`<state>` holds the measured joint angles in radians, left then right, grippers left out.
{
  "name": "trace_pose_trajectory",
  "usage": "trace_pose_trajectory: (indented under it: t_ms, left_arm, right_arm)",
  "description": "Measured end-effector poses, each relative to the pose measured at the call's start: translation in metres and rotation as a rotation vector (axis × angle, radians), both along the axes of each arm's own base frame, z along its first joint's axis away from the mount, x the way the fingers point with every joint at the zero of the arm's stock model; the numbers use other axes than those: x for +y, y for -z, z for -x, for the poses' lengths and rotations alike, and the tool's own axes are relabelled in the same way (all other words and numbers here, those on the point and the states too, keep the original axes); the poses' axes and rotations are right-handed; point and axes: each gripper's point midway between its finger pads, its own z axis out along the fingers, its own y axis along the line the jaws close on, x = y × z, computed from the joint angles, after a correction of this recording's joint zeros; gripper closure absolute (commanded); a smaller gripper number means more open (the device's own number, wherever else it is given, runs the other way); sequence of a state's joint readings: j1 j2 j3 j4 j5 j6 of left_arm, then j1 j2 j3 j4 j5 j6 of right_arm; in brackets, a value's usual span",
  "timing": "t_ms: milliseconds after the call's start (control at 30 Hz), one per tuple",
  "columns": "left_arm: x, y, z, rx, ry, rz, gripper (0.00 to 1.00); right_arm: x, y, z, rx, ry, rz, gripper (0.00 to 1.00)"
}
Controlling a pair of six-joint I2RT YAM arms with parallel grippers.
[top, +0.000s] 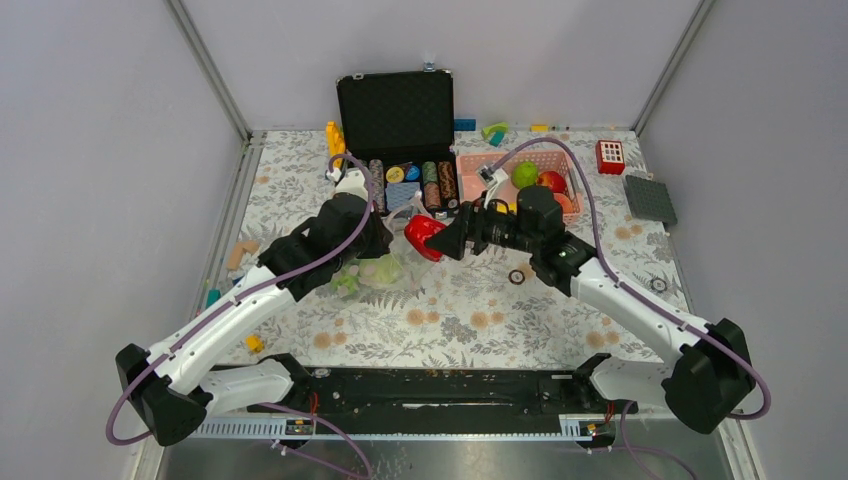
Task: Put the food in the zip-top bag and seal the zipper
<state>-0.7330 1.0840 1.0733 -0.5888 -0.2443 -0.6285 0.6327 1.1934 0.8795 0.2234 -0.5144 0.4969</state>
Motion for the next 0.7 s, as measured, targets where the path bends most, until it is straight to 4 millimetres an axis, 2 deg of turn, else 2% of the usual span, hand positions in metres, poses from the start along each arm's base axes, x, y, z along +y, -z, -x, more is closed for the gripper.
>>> trace_pose_trajectory:
  t_ms: [300,433,600,700]
  left_arm:
    - [-0.006,-0.004,0.002,-0.001,0.026,0.024,1.00]
    - [-0.011,-0.005,0.004,0.005,0.053,0.036,1.00]
    - [-0.016,-0.005,0.007,0.013,0.081,0.048,1.00]
    - [-0.017,-0.004,0.007,0.016,0.088,0.051,1.00]
  right_arm:
    - [0.008,0.063,-0.001,0.170,0.014,0.162,0.46]
    - [0.007,0.065,-0.010,0.180,0.091,0.215,0.35]
    - [0.005,0.052,-0.029,0.175,0.198,0.236,0.29]
    - [0.002,0.053,-0.033,0.187,0.235,0.249,0.23]
